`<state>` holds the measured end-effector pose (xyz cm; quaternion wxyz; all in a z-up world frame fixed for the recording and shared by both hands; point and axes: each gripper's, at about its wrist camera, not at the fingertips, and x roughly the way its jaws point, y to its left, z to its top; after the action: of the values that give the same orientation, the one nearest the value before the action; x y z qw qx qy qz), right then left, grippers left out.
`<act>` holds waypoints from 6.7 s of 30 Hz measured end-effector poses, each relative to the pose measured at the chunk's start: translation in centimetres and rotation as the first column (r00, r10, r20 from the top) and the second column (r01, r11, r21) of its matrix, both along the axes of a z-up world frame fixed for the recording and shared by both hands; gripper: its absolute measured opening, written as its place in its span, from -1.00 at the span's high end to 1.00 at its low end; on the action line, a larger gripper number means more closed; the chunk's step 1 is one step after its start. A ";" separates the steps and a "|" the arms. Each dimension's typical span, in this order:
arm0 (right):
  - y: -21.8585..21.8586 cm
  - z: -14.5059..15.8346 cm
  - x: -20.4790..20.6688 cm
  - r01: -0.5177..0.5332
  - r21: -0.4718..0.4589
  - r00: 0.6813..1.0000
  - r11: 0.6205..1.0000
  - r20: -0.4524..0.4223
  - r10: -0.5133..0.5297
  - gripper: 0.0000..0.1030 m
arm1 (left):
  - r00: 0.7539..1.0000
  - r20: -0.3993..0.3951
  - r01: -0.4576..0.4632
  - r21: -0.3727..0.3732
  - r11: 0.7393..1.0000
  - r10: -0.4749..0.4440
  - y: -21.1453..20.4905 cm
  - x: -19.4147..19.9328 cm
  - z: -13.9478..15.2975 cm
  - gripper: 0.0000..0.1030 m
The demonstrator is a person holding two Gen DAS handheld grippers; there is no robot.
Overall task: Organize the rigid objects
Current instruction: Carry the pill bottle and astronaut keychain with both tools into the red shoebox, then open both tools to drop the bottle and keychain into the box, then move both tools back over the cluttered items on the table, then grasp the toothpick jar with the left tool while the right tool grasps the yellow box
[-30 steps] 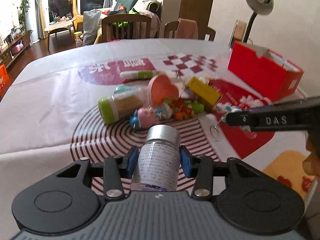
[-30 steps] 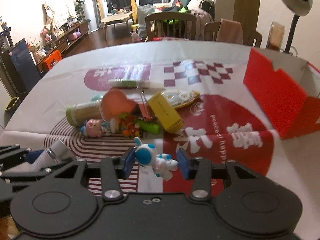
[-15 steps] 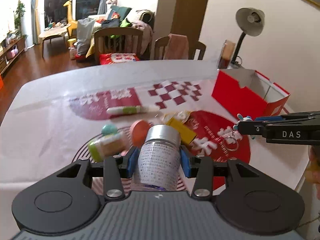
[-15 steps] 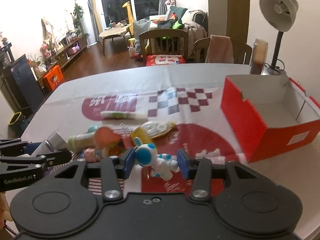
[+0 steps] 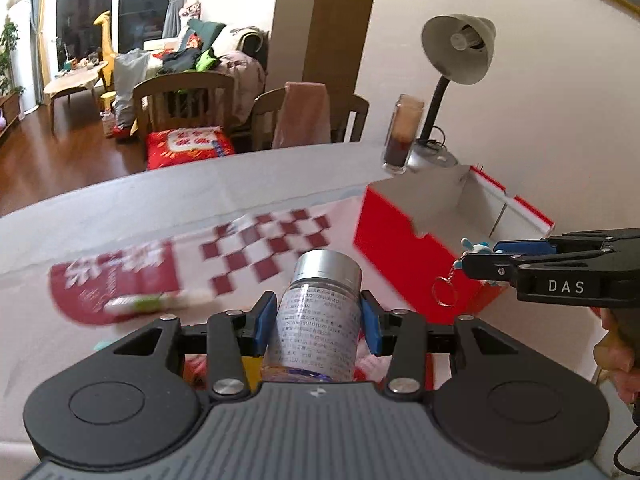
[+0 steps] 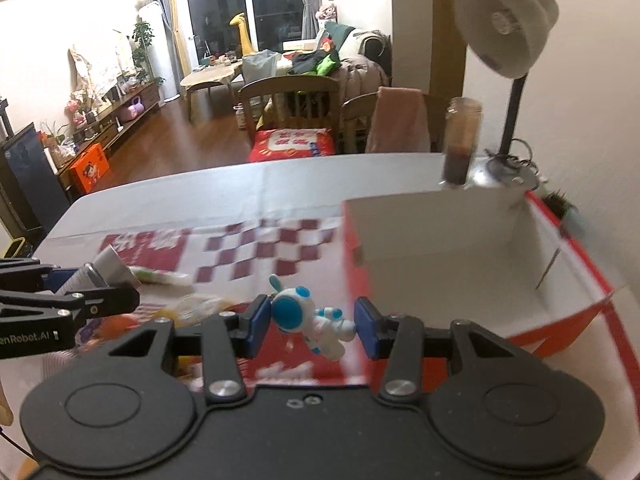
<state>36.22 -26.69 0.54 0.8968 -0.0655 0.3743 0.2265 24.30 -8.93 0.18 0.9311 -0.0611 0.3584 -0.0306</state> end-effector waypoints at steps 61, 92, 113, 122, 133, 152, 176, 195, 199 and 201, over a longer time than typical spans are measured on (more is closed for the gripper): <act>-11.3 -9.9 16.2 -0.167 -0.270 0.961 0.948 -0.258 0.096 -0.02 | 0.859 -0.492 0.197 0.060 0.979 -0.143 -20.5 27.7 -11.9 -0.12; -10.3 -1.9 8.5 -0.103 -0.061 0.988 0.993 -0.123 0.095 -0.58 | 0.989 -0.106 0.106 0.023 0.994 -0.103 -15.0 13.4 0.2 -0.22; -0.7 -1.2 -2.1 -0.161 0.070 0.986 0.984 -0.030 0.164 -0.91 | 0.997 0.075 -0.001 0.014 1.000 -0.001 -2.0 -1.0 1.5 -0.55; 4.0 -2.7 -5.7 -0.163 0.096 0.986 0.982 -0.031 0.167 -0.99 | 0.989 0.134 -0.067 0.032 0.997 0.062 5.0 -6.1 0.0 -0.66; 9.9 -5.2 -8.7 -0.213 0.045 0.977 0.976 -0.023 0.214 -0.99 | 0.977 0.071 -0.204 0.011 0.979 0.203 14.4 -10.1 -4.1 -0.67; 16.2 -11.4 -5.1 -0.290 -0.119 0.955 0.950 -0.104 0.278 -0.85 | 0.978 -0.060 -0.195 0.048 0.980 0.198 18.9 -6.4 -12.2 -0.67; 19.0 -14.0 -1.0 -0.401 -0.056 0.896 0.914 -0.233 0.378 -0.31 | 0.993 -0.117 0.004 -0.057 0.998 -0.011 21.3 -2.4 -15.7 -0.67; 17.0 -14.0 1.1 -0.361 0.089 0.878 0.928 -0.302 0.371 -0.06 | 0.994 -0.111 -0.009 -0.054 0.999 0.003 21.0 -3.1 -15.7 -0.56; 16.5 -13.9 1.0 -0.364 0.094 0.877 0.927 -0.302 0.375 0.03 | 0.994 -0.111 -0.021 -0.061 0.998 0.014 21.0 -3.4 -15.5 -0.56; 16.3 -14.0 1.0 -0.366 0.096 0.875 0.926 -0.302 0.378 0.05 | 0.994 -0.110 -0.023 -0.059 0.998 0.016 20.9 -3.5 -15.4 -0.56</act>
<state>37.21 -10.40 -13.45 0.7661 -0.0831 0.4890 0.4087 20.80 12.01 -15.23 0.9081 -0.0940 0.4070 -0.0289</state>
